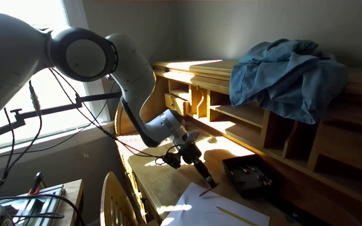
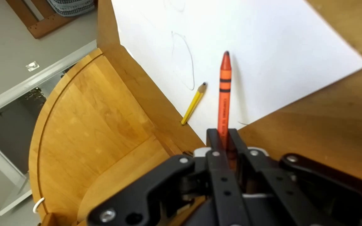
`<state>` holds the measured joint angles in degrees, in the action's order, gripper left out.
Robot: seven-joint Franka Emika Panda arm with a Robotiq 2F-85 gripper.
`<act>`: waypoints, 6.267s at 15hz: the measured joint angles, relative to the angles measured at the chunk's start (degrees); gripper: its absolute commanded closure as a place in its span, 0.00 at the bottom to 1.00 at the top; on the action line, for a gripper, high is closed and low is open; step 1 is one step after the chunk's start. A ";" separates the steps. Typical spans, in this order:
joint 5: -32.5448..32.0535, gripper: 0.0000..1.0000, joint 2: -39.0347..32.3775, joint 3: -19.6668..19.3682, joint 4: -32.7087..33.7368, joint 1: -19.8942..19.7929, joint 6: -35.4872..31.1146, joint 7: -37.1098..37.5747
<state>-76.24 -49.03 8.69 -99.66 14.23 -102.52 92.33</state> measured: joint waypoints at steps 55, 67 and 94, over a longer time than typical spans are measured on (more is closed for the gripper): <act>1.83 0.98 -4.98 -0.59 7.46 2.45 1.82 -9.91; 1.83 0.98 -5.53 -0.50 8.62 3.27 1.93 -11.22; 1.83 0.98 -2.98 -0.48 7.73 3.14 -5.30 -6.30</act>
<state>-74.42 -52.01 8.21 -91.94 17.37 -107.81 86.02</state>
